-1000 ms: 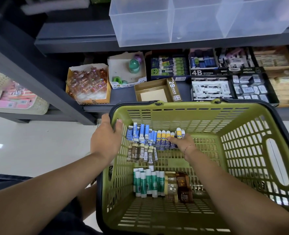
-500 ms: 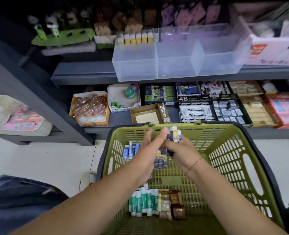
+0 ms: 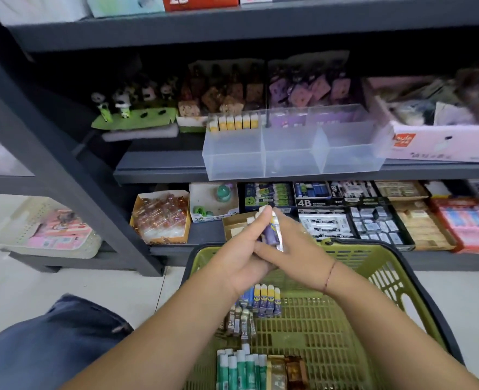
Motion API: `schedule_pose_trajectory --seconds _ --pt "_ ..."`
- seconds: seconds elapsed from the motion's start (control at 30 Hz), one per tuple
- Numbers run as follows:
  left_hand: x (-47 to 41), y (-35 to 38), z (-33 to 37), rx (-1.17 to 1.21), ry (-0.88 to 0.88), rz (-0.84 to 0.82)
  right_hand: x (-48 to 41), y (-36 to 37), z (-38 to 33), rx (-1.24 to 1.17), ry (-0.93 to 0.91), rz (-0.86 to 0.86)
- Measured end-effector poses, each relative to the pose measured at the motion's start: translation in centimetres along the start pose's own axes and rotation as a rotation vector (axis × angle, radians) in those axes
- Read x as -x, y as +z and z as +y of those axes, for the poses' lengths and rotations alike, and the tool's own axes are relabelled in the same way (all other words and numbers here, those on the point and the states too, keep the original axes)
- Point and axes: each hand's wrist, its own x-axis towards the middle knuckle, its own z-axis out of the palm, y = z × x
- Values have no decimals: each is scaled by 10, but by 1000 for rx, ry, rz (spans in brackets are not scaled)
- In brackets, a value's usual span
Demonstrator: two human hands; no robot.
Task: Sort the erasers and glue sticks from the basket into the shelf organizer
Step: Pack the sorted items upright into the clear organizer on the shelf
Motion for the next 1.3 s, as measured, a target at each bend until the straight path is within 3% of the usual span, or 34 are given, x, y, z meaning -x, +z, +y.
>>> schedule_pose_trajectory --seconds 0.1,0.2,0.37,0.53,0.8,1.03,1.17,1.3 --pt "6 3 12 -2 -45 -24 3 -14 -5 -48 -121 -74" --pt "9 7 24 56 -63 2 5 -26 -13 -173 -69 -140" --pt "16 15 42 91 -35 2 6 -36 -34 -328 -86 -110" --pt "16 21 57 130 14 -25 -1 -35 -58 -447 -139 81" --pt "6 25 71 127 63 -63 -29 -36 -60 -202 -317 172" --pt "5 32 83 234 151 -37 -33 -24 -69 -411 -428 386" --pt "5 29 87 265 177 -15 -38 -18 -81 -512 -346 449" --pt "5 23 108 385 225 98 -59 -41 -99 -753 -213 335"
